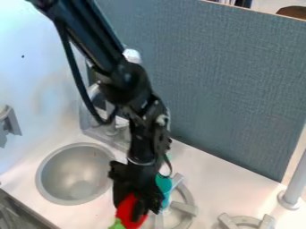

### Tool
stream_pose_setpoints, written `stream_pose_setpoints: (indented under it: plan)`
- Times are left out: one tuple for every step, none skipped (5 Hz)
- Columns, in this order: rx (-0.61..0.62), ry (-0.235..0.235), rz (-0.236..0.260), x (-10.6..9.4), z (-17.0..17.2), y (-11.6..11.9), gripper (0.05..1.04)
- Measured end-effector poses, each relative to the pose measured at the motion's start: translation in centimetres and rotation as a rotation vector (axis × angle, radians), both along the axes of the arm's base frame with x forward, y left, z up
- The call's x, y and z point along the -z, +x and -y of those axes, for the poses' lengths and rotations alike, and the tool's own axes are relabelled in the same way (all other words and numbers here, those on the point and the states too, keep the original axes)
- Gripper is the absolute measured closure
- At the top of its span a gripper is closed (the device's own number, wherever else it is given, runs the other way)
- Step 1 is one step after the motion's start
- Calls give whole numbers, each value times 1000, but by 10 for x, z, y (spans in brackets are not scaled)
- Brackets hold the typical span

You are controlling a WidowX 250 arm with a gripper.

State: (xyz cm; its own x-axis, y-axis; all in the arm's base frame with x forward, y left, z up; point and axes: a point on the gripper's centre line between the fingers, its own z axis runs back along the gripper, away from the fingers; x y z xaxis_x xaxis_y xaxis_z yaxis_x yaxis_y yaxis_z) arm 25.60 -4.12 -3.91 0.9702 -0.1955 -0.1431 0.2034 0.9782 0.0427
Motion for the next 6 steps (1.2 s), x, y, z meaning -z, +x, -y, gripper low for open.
stream_pose_setpoints:
  plan:
    - [55, -29, -27, 2, 15, -10, 495]
    - [96, -92, -36, 2, 25, -12, 495]
    - [172, -104, -13, 1, 34, -6, 495]
    - [303, -72, -20, 20, 59, 13, 495]
    - [382, -65, -25, 31, 75, 21, 495]
    - [409, -65, -29, 33, 81, 19, 495]
